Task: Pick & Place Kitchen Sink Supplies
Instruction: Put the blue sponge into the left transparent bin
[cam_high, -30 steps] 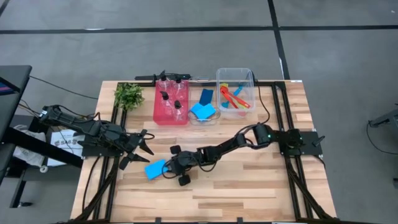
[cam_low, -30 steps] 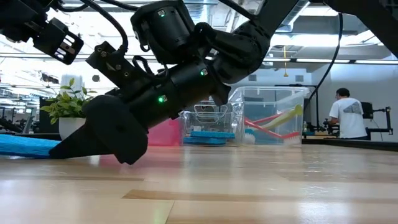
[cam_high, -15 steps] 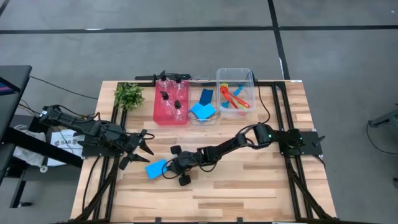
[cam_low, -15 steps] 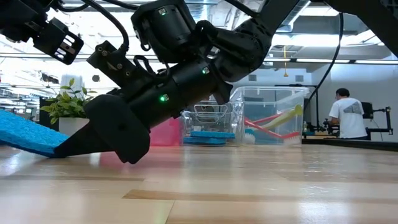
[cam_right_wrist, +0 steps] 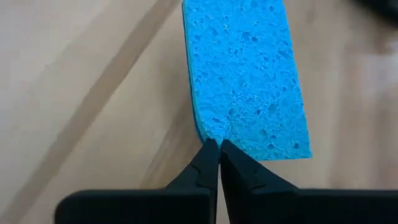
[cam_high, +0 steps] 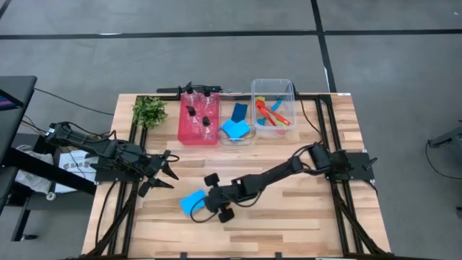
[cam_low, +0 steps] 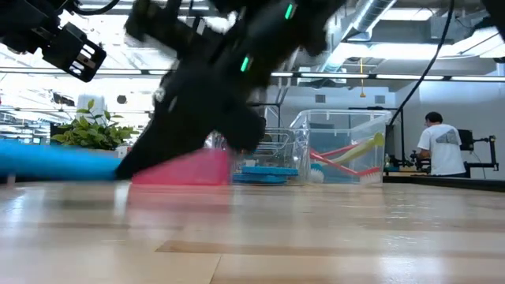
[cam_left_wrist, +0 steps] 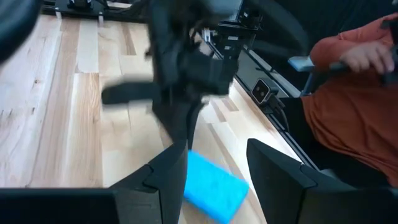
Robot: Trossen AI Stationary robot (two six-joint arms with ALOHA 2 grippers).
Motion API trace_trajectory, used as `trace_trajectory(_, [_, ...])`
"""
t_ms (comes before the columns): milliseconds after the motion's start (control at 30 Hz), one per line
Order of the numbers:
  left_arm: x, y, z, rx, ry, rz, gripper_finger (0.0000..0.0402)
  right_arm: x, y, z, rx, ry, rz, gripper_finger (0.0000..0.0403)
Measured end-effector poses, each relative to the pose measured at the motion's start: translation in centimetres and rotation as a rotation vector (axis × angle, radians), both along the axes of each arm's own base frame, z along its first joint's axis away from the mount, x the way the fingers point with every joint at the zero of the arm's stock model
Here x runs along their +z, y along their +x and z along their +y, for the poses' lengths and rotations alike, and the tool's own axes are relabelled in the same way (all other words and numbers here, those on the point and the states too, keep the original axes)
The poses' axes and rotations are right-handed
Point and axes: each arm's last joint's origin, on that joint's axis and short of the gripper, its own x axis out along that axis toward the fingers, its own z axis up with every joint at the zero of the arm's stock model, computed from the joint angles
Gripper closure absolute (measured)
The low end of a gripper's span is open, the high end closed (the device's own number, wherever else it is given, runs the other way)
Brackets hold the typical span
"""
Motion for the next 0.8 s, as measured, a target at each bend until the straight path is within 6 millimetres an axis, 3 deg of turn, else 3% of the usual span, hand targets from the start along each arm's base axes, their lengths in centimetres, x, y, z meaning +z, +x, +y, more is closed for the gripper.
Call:
trace_trajectory(200, [0.1, 0.1, 0.0, -0.002, 0.002, -0.019, 0.0234, 4.9, -2.9, 0.7, -0.075, -0.101, -0.001, 0.0402])
trace_trajectory(533, [0.4, 0.4, 0.0, 0.055, 0.012, -0.054, 0.0234, 13.0, -8.4, 0.3, -0.085, -0.086, -0.047, 0.0403])
trace_trajectory(667, [0.5, 0.8, 0.0, 0.072, 0.011, -0.072, 0.0234, 15.6, -10.3, -1.2, -0.211, -0.16, -0.098, 0.0403])
trace_trajectory(800, [0.5, 1.1, -0.2, 0.072, 0.012, -0.072, 0.0234, 17.2, -11.3, -4.1, -0.384, -0.264, -0.112, 0.0403])
